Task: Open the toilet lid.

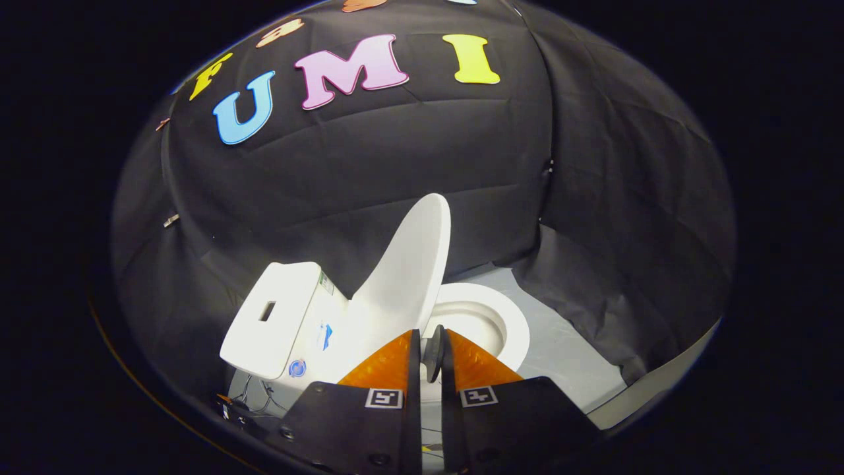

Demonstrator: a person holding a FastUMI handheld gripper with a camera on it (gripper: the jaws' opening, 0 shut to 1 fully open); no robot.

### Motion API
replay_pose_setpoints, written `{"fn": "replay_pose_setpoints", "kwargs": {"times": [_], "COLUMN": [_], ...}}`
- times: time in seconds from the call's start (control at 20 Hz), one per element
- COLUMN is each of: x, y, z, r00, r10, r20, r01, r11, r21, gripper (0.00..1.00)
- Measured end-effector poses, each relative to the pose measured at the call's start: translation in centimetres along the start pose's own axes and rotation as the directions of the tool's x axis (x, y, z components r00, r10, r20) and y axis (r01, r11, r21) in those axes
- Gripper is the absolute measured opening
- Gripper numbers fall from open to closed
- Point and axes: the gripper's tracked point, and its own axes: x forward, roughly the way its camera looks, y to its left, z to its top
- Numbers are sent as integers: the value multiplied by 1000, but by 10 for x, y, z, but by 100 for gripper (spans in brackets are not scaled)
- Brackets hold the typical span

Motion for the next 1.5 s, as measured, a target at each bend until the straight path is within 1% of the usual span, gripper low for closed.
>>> {"fn": "replay_pose_setpoints", "kwargs": {"times": [0.15,0.35,0.7,1.05,1.3,1.35,1.4,1.5], "x": [-6,-18,-28,-42,-43,-42,-42,-39], "y": [18,50,107,181,229,238,246,263], "z": [5,11,16,10,-1,-4,-7,-13], "r00": [1000,998,993,989,984,983,983,983], "r10": [-19,-19,-33,28,69,75,79,87], "r20": [24,58,114,142,165,166,167,161], "r01": [20,25,56,14,-6,-9,-10,-15], "r11": [998,994,979,958,936,931,925,916], "r21": [-52,-104,-198,-286,-352,-366,-379,-400], "gripper": [17,17,17,17,18,18,22,22]}}
